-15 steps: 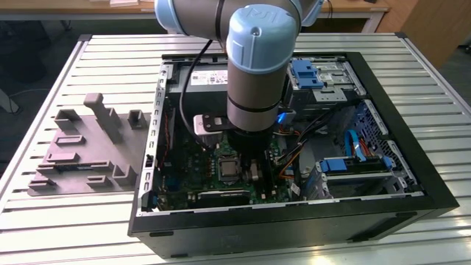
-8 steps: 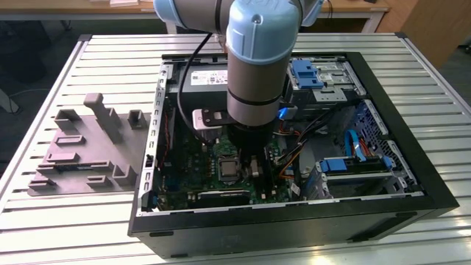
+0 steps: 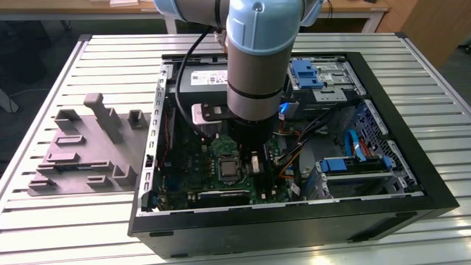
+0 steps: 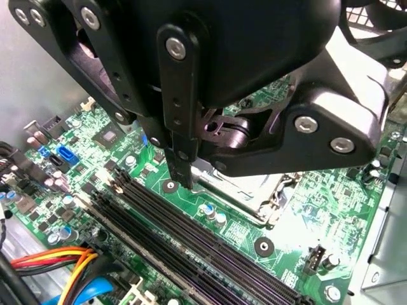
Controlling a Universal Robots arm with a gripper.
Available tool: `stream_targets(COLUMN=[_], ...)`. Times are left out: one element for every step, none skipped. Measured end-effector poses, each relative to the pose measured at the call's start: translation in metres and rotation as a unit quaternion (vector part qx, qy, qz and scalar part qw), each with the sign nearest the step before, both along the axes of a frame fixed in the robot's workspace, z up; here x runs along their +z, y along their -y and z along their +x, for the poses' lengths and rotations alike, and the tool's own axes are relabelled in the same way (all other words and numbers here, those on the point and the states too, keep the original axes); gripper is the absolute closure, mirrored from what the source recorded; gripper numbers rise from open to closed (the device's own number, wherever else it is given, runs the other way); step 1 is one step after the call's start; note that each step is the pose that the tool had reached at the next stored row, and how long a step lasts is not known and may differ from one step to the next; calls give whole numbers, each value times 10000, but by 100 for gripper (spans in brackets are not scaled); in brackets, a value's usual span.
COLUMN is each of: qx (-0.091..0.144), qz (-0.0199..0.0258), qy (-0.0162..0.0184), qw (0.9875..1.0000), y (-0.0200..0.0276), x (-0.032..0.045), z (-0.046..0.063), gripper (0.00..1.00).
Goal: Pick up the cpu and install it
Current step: 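Install the first cpu locking lever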
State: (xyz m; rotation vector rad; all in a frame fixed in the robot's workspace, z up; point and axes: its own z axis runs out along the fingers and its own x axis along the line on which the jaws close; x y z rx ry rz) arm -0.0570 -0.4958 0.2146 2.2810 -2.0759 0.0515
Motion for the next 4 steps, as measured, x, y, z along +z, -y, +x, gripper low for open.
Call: stream_targets(qx=[0,0,0,0], qz=[0,2,3,3], qy=[0,0,-1,0], qw=[10000,10000,10000,10000], y=[0,0,0,0], x=[1,2,2,3], z=[0,0,0,0], gripper=[89,89,89,89])
